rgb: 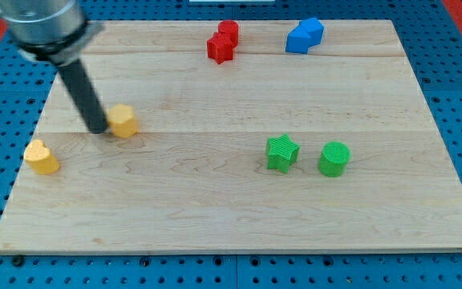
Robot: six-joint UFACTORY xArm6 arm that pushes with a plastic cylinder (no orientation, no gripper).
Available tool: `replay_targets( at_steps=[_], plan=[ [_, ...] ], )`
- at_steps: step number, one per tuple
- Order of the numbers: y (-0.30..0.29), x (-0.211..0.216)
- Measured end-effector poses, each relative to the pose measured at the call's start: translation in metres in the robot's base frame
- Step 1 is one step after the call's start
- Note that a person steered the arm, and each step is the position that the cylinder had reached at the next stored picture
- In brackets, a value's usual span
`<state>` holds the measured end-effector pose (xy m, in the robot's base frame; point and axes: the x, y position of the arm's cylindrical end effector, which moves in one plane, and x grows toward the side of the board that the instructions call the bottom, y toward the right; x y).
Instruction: Move the yellow hexagon towards the bottom center of the board
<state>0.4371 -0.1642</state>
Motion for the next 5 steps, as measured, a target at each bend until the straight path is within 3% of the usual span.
replay_targets(
  at_steps=[1,2,3,5],
  plan=[
    [-0.007,-0.033],
    [0.011,-0.039],
    [0.062,-0.038],
    [0.095,0.009]
  ],
)
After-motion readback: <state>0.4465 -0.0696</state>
